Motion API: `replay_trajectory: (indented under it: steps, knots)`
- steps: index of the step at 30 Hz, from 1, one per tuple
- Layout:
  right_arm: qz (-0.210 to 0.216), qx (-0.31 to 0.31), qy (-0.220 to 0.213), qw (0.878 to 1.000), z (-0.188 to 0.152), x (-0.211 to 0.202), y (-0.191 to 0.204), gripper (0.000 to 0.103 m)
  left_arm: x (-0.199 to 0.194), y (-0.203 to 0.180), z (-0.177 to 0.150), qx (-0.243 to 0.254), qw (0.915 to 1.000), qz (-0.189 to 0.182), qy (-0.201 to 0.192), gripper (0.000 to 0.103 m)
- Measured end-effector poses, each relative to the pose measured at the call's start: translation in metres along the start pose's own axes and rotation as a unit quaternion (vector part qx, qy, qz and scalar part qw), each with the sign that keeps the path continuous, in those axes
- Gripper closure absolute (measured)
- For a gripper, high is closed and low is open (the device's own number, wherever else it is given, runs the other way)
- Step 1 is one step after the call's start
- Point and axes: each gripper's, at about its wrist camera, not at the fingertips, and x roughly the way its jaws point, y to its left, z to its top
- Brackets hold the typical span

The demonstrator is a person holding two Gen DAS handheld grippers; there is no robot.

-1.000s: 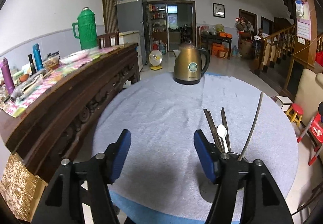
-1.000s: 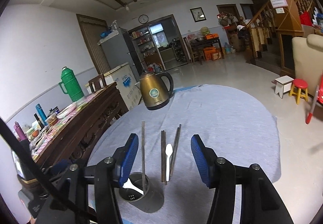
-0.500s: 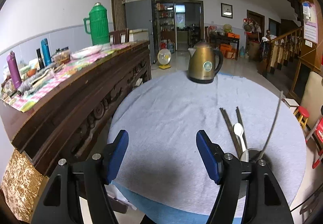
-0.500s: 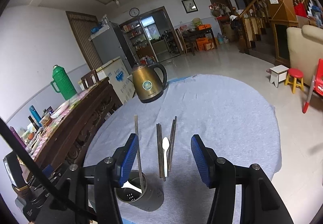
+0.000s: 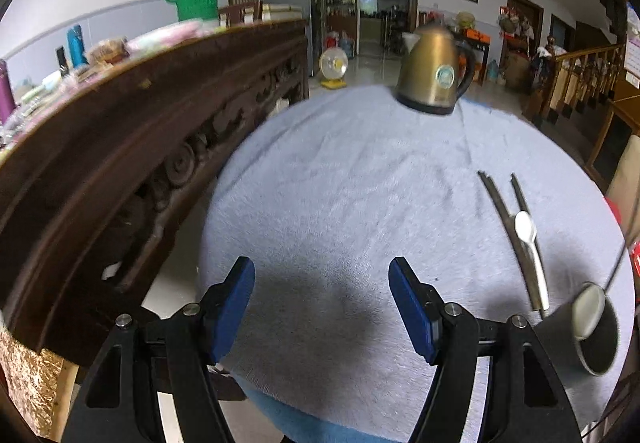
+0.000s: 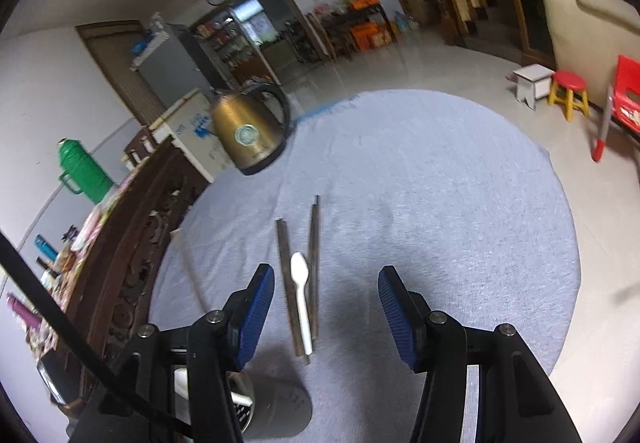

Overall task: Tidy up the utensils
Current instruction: 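Move both grippers to the remaining chopsticks and white spoon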

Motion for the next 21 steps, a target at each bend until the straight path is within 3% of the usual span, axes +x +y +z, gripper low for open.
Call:
replay_trajectory:
  steps: [11, 21]
  knots:
    - [-0.026, 0.034, 0.026, 0.999, 0.024, 0.068, -0.008, 0.045, 0.033, 0.003, 0.027, 0.04, 0.9989, -0.025, 0.001, 0.033]
    - [-0.013, 0.066, 0.031, 0.997, 0.056, 0.106, -0.029, 0.045, 0.053, 0.001, 0.045, 0.057, 0.9975, -0.031, 0.029, 0.033]
